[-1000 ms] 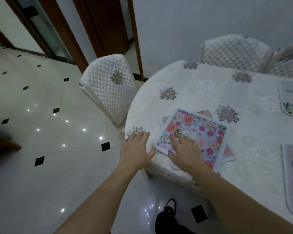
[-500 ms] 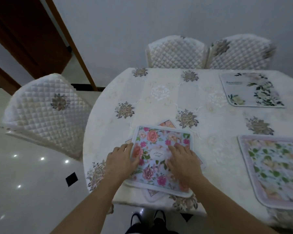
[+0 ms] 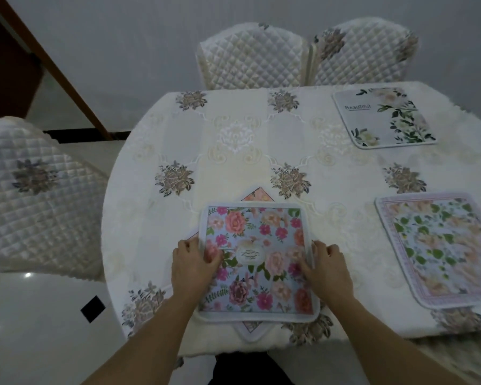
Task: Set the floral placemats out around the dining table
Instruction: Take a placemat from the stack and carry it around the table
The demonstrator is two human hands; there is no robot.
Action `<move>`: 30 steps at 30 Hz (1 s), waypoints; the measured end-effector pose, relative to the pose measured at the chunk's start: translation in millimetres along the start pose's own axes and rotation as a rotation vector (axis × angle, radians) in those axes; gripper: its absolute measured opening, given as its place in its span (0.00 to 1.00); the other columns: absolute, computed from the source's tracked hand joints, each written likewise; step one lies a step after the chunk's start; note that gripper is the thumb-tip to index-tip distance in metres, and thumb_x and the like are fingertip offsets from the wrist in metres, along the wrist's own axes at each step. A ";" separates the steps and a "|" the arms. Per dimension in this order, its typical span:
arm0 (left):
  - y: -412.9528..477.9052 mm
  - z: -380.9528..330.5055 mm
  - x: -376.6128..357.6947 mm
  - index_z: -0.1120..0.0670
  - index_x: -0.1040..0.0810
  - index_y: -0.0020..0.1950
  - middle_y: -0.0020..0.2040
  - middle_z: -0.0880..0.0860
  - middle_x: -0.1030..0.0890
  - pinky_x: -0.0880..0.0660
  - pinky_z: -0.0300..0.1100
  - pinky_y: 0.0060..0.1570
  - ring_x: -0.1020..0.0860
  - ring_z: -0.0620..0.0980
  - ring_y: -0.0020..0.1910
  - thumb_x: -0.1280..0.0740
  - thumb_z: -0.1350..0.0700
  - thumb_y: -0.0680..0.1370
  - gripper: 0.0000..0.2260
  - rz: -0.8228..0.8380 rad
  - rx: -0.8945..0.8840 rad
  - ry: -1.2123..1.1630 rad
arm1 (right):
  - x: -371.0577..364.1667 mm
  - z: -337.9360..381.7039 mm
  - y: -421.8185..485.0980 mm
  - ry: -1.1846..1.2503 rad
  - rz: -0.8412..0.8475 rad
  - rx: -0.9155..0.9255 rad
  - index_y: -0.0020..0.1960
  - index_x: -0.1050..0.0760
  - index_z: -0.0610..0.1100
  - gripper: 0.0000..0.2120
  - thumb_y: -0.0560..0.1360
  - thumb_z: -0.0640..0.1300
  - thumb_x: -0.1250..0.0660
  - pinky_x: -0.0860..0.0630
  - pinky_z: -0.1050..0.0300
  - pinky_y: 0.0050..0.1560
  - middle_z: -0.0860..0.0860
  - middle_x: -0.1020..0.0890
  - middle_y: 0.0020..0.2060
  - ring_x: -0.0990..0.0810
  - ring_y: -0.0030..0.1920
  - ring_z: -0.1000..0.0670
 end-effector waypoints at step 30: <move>25.3 -42.5 64.1 0.53 0.30 0.50 0.43 0.51 0.18 0.17 0.50 0.39 0.16 0.48 0.39 0.35 0.49 0.81 0.09 -0.011 -0.050 -0.605 | 64.4 49.5 44.5 0.746 -0.024 -0.071 0.53 0.29 0.43 0.09 0.81 0.49 0.40 0.21 0.53 0.38 0.47 0.19 0.45 0.18 0.43 0.48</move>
Point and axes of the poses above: each hand's wrist, its own y-axis towards the middle knuckle, its own x-axis out of the back of the hand, z = x × y, the point moved 5 cm from there along y, towards the middle knuckle
